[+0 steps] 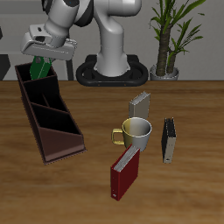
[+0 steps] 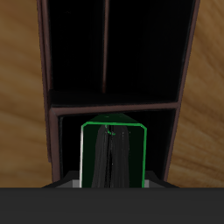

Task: Place the green book into the right desk caddy's right compartment

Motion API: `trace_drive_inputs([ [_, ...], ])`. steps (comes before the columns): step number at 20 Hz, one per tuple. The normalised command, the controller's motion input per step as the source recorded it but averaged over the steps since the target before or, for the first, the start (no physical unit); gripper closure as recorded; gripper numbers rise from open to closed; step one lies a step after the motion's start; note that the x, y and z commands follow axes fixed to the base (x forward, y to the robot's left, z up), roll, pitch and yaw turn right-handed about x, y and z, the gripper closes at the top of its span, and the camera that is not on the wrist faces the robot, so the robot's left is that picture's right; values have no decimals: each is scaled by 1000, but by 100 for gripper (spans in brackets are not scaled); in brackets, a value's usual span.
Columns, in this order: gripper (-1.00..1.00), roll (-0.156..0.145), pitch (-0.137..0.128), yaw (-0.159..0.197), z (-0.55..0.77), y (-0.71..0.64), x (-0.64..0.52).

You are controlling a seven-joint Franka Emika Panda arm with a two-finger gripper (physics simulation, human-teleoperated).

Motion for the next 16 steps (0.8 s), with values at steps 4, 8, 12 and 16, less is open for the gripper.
trace_drive_inputs([
  [4, 100, 11, 52, 21, -109, -6, 94],
  [8, -100, -21, 37, -17, -73, -34, 47],
  [12, -100, 28, 15, -5, -25, 90, 47],
  [16, -100, 16, -2, 3, 27, 42, -5],
])
